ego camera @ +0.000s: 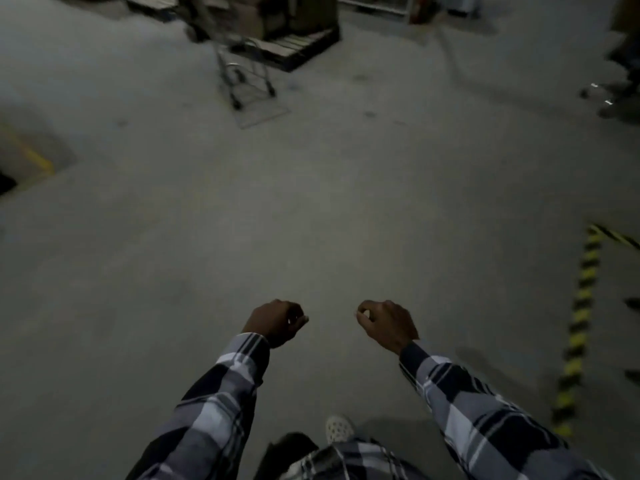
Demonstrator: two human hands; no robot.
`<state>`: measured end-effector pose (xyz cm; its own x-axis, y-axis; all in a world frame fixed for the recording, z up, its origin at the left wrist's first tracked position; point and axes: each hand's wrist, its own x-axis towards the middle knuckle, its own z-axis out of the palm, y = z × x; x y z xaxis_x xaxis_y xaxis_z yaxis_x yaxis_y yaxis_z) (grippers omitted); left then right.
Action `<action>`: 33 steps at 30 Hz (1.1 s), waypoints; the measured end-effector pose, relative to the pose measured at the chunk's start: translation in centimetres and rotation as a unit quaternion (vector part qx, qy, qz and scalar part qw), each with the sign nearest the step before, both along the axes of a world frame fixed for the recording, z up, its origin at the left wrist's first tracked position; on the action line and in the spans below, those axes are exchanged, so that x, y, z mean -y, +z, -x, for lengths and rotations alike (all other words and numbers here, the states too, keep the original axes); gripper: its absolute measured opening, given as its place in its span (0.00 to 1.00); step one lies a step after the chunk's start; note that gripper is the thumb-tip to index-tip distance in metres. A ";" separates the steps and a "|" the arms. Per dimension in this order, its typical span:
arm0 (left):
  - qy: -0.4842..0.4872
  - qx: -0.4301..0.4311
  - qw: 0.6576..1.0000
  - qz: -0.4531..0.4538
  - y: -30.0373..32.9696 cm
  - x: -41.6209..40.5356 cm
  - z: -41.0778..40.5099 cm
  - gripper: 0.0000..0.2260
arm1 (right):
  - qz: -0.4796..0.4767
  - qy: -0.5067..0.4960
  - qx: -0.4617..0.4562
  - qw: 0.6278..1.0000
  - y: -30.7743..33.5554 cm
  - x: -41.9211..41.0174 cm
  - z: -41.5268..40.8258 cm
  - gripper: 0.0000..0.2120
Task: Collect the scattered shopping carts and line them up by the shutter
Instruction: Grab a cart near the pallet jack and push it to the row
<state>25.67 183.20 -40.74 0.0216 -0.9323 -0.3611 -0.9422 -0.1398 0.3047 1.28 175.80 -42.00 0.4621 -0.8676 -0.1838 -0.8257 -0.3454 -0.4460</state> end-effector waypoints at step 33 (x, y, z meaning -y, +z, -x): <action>0.170 -0.017 0.983 -0.060 -3.4 61.9 -80.1 0.15 | 0.041 0.216 0.020 0.975 -4.1 70.1 -85.9 0.12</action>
<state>105.76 121.32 -44.17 0.3110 -0.8236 -0.4743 -0.8243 -0.4821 0.2968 87.14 105.67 -46.06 0.7933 -0.6012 -0.0964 -0.5779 -0.6936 -0.4301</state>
